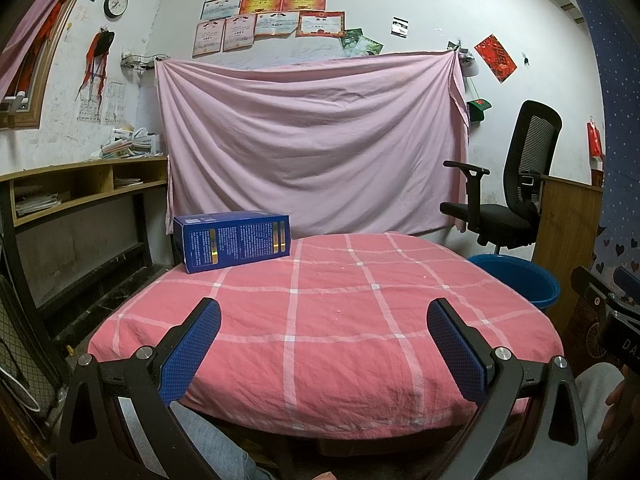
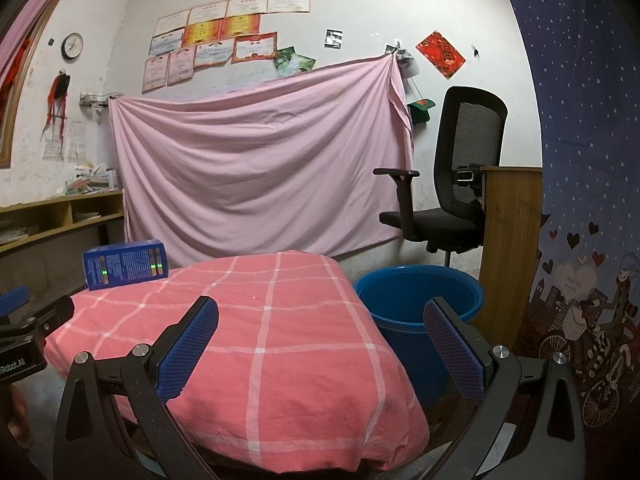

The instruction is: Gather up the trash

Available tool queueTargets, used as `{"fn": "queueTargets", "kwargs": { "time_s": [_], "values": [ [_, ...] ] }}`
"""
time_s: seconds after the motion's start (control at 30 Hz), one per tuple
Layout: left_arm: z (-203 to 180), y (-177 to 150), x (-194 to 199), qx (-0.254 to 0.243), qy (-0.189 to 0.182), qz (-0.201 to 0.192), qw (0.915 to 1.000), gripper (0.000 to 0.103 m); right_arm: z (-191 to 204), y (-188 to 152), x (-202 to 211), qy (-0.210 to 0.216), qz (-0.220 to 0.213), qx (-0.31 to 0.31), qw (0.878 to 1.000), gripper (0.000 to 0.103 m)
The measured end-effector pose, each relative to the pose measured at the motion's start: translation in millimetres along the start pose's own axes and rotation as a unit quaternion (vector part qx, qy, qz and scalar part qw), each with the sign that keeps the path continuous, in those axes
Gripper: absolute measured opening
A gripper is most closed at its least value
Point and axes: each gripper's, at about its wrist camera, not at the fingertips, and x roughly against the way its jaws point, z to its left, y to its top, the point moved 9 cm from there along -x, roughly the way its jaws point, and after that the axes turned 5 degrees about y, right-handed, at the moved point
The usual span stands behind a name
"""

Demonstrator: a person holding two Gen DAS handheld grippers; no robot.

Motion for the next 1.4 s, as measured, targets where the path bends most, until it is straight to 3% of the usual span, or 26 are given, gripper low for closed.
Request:
{"fn": "queueTargets", "kwargs": {
  "time_s": [1.4],
  "values": [
    [-0.7,-0.8,-1.2,-0.002,0.000,0.000,1.0000,0.101,2.4,-0.9,2.2,-0.001,0.003,-0.007,1.000,0.103]
  ]
}}
